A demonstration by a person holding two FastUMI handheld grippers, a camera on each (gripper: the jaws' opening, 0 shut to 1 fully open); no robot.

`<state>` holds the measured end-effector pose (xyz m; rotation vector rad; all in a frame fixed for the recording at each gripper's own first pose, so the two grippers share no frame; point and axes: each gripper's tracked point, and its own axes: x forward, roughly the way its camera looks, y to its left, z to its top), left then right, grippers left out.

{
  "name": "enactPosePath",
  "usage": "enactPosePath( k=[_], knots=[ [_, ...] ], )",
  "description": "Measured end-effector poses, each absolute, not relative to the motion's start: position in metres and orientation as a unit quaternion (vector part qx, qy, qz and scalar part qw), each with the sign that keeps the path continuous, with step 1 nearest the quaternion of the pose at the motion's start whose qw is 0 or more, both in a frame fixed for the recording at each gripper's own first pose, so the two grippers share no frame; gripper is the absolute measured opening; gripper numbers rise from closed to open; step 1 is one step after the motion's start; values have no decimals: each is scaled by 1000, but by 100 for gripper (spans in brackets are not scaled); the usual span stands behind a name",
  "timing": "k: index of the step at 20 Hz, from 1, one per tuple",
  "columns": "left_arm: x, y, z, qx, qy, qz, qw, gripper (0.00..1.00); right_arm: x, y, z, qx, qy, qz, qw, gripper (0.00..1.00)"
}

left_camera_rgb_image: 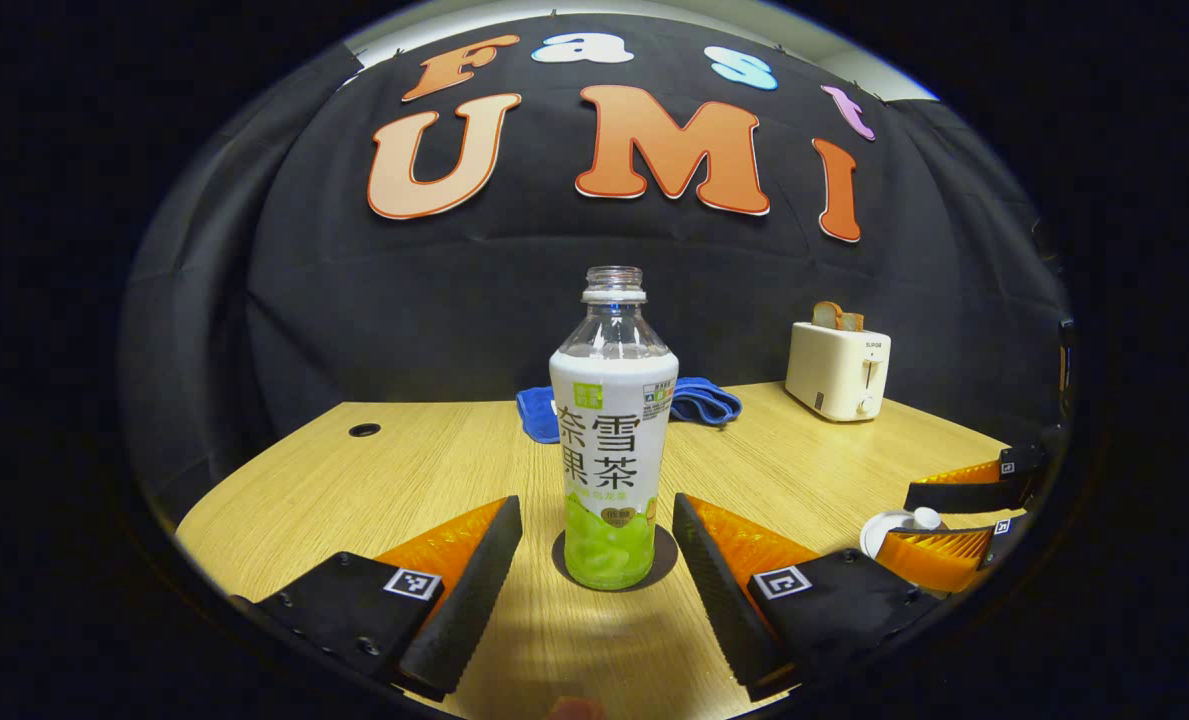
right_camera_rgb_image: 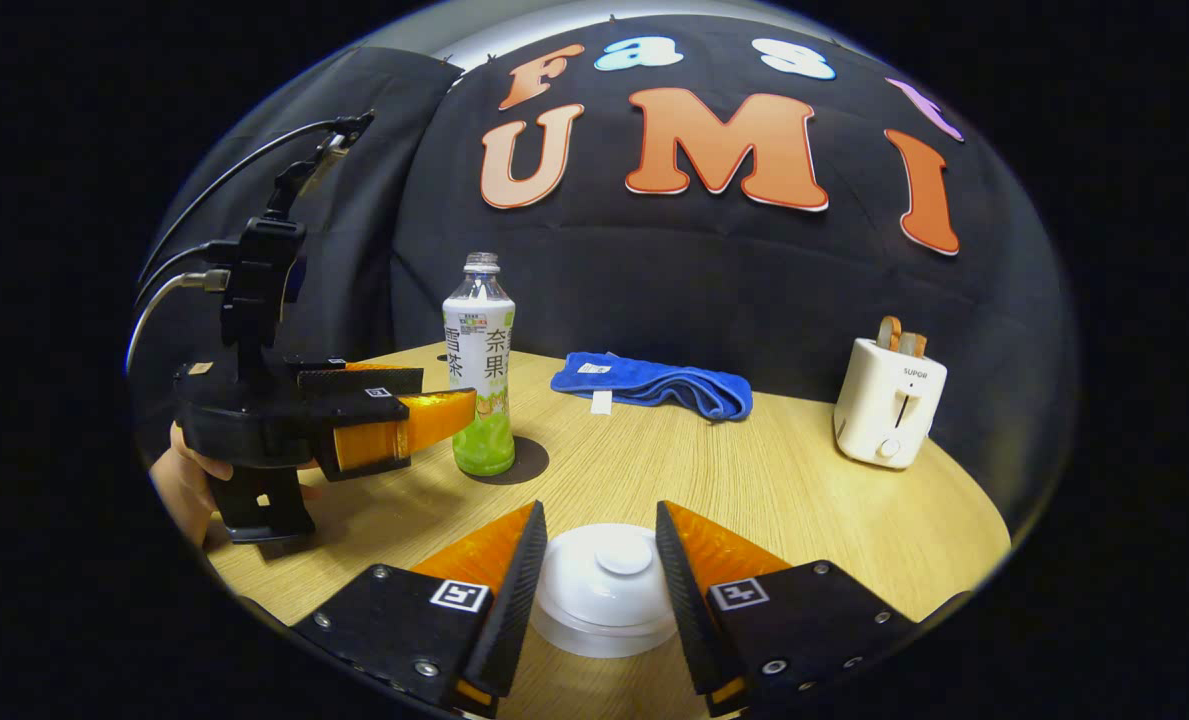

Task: Open the teacup lid with one hand, grasp the water bottle and pour water into the teacup with the other hand; after pouring, place the water bottle on the coaster and then close the teacup lid.

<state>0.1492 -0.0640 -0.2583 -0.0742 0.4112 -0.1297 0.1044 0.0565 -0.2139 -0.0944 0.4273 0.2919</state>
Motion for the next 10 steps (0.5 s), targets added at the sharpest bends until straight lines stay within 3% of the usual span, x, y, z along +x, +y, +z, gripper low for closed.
enactPosePath(
  k=[4, 10],
  knots=[
    [136, -56, -249, -42, 197, -54, 978, 98, 101, 57, -196, -42, 193, 140, 970, 78],
    [110, -41, -200, -51, 145, -37, 987, 97, 83, 54, -127, -15, 130, 121, 984, 83]
  ],
)
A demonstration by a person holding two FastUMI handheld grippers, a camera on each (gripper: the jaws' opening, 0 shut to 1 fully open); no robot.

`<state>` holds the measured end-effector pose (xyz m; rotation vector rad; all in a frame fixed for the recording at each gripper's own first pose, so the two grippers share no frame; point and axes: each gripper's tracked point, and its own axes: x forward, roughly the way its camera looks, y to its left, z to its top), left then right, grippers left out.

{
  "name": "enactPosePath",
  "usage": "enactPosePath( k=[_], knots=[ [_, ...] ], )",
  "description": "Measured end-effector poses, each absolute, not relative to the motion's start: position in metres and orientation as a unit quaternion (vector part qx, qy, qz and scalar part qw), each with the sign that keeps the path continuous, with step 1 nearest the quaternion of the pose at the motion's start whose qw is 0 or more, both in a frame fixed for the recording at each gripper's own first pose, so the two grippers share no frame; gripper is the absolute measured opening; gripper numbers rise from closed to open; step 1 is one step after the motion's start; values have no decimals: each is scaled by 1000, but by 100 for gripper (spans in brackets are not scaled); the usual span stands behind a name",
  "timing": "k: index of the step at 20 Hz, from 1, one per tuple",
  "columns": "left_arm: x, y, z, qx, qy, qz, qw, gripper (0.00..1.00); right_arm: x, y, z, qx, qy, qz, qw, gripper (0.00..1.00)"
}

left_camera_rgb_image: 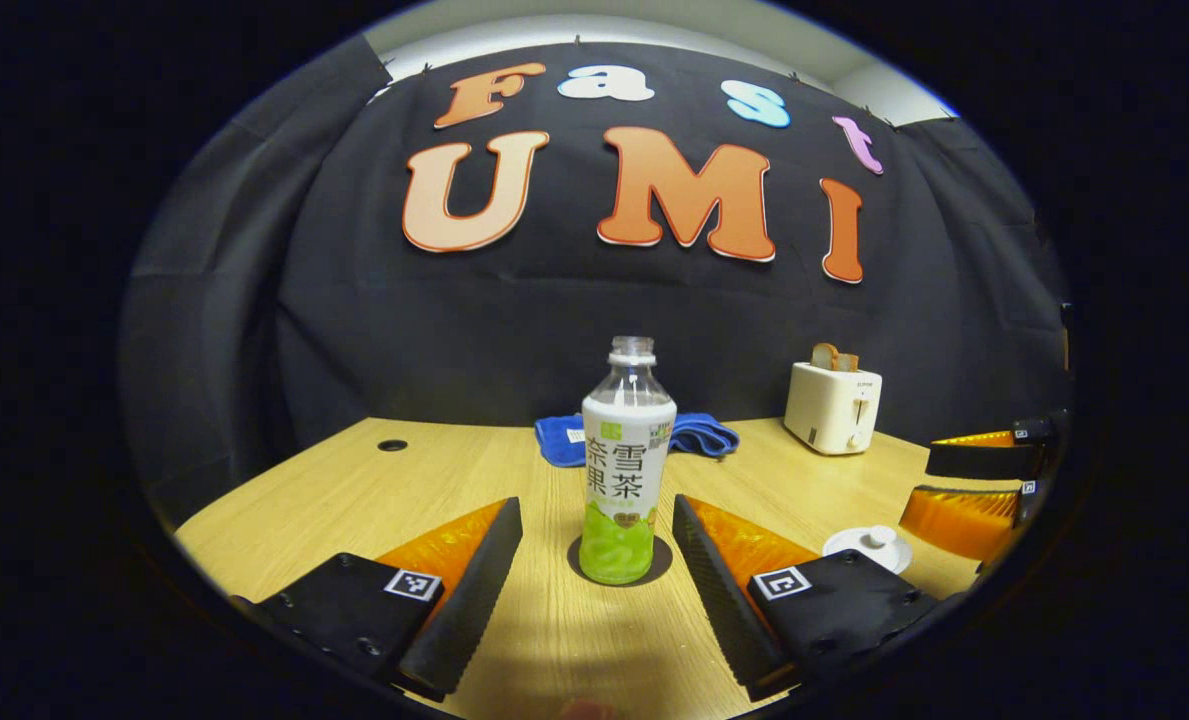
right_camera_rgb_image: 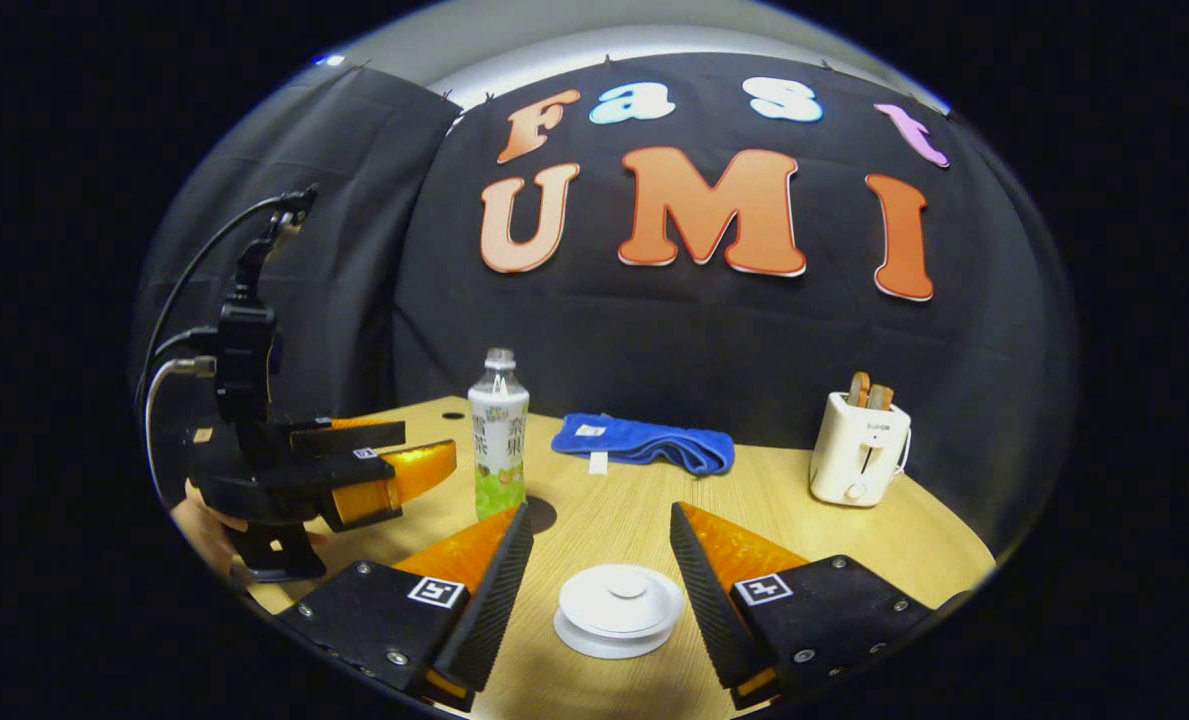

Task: Open the teacup lid with one hand, grasp the water bottle and pour water into the teacup with the other hand; after pouring, place the water bottle on the coaster and then close the teacup lid.

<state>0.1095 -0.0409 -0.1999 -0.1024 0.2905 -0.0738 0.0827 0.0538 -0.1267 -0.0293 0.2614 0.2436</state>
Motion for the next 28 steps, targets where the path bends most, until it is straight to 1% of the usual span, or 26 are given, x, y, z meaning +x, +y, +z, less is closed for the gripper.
enactPosePath(
  k=[3, 4, 6, 7, 9, 11, 12, 13, 14, 15, 18, 20, 22, 24, 25, 26, 28],
  knots=[
    [89, -30, -162, -44, 117, -20, 992, 97, 70, 48, -94, -8, 113, 105, 988, 83],
    [82, -28, -147, -42, 106, -17, 993, 95, 65, 47, -86, -11, 112, 102, 988, 83],
    [74, -21, -114, -38, 79, -12, 996, 95, 58, 45, -66, -12, 100, 95, 990, 83],
    [69, -19, -101, -41, 69, -10, 997, 97, 56, 44, -58, -10, 94, 91, 991, 83],
    [58, -17, -80, -51, 57, -12, 997, 95, 52, 38, -48, -6, 90, 80, 993, 83],
    [47, -11, -62, -61, 48, -10, 997, 97, 48, 34, -42, 0, 88, 73, 993, 83],
    [42, -7, -53, -64, 43, -6, 997, 95, 45, 33, -39, 5, 87, 72, 994, 84],
    [38, -5, -46, -64, 37, -4, 997, 97, 43, 32, -36, 9, 85, 72, 994, 84],
    [34, -2, -41, -60, 35, -1, 998, 95, 41, 31, -32, 14, 82, 71, 994, 84],
    [29, 1, -37, -55, 33, 3, 998, 97, 39, 29, -28, 16, 78, 68, 994, 84],
    [23, 3, -25, -52, 22, 10, 998, 97, 34, 23, -16, 21, 63, 58, 996, 84],
    [20, 5, -18, -53, 9, 16, 998, 95, 36, 20, -13, 22, 60, 49, 997, 84],
    [16, 6, -16, -46, 7, 20, 999, 97, 35, 21, -12, 22, 60, 48, 997, 84],
    [13, 8, -11, -40, 6, 25, 999, 97, 35, 20, -5, 20, 54, 48, 997, 84],
    [11, 8, -9, -38, 8, 24, 999, 95, 34, 20, -2, 19, 51, 48, 997, 84],
    [9, 8, -7, -38, 7, 24, 999, 97, 34, 20, 0, 18, 49, 48, 998, 84],
    [8, 10, 0, -41, 4, 25, 999, 95, 33, 17, 6, 17, 41, 42, 998, 84]
  ],
)
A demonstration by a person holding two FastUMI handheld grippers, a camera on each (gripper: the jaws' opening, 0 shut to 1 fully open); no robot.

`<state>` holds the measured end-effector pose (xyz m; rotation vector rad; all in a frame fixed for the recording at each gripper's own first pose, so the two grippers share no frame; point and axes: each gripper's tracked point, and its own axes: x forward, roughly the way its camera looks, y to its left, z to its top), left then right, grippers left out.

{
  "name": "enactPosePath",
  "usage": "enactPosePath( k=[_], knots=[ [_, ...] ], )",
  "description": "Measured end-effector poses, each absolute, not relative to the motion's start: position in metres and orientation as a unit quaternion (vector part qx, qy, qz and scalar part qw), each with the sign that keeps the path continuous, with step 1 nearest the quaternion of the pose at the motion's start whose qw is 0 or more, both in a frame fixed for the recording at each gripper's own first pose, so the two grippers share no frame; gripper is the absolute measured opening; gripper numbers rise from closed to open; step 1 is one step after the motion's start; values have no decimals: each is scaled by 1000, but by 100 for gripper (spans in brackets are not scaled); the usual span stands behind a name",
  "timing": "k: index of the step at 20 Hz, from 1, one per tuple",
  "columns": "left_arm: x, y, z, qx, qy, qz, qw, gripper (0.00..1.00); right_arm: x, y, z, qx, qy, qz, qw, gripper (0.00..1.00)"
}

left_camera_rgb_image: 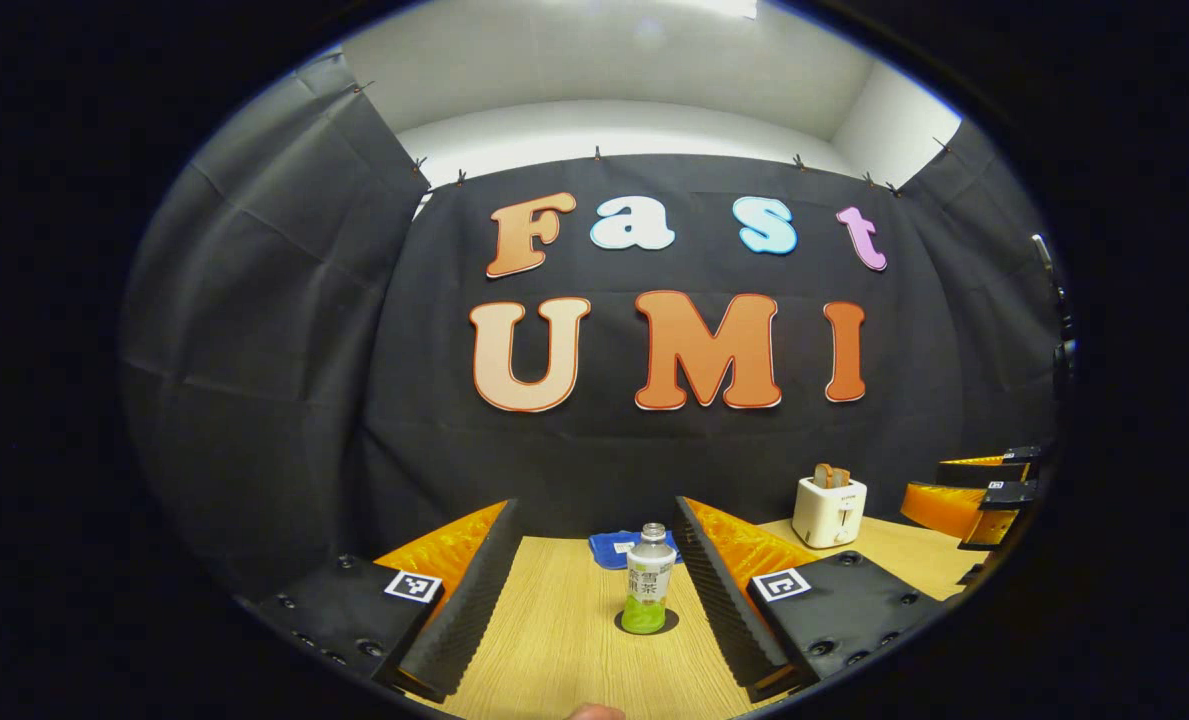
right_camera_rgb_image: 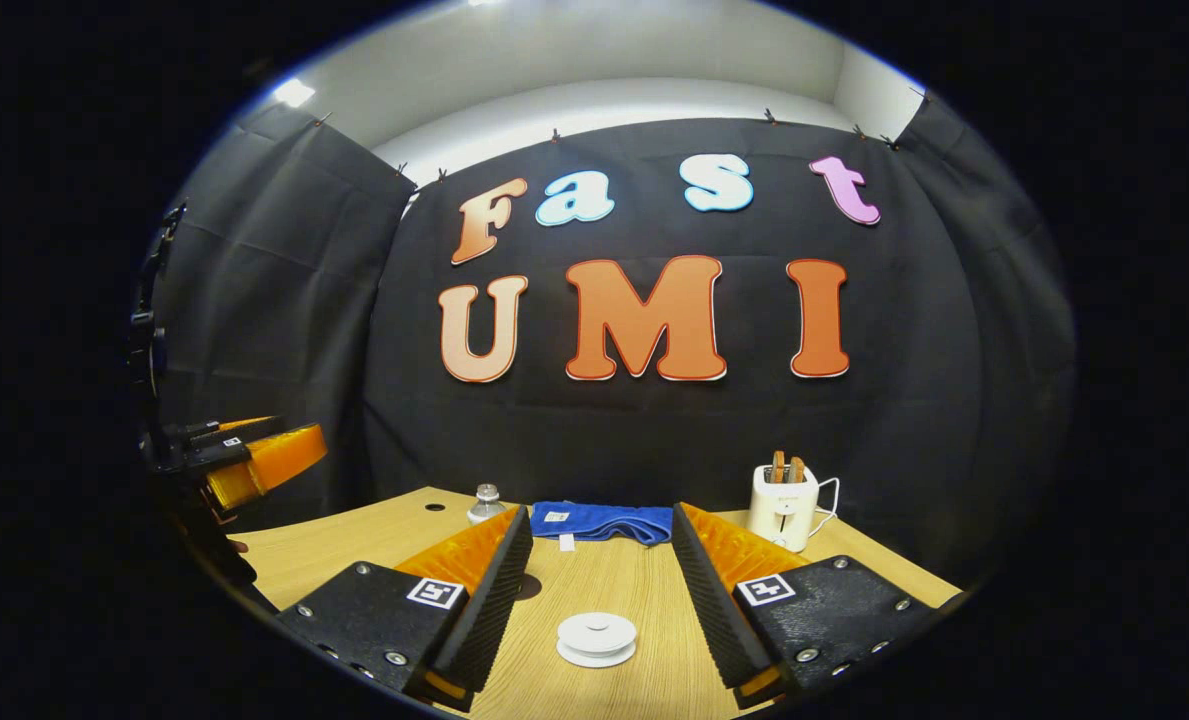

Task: Open the teacup lid with one hand, grasp the water bottle and pour water into the teacup with the other hand; after pouring, place the water bottle on the coaster and then close the teacup lid.

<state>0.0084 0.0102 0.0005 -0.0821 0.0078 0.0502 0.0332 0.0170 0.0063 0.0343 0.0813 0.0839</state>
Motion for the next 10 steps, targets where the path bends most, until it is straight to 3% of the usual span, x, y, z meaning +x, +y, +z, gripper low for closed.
enactPosePath(
  k=[1, 2, 10],
  knots=[
    [6, 12, 4, -41, 0, 26, 999, 97, 32, 16, 7, 17, 40, 42, 998, 80],
    [3, 14, 8, -41, -4, 28, 999, 97, 31, 17, 7, 18, 42, 43, 998, 84],
    [4, 18, 8, -22, -19, 38, 999, 99, 33, 26, 0, -7, 38, 45, 998, 84]
  ],
)
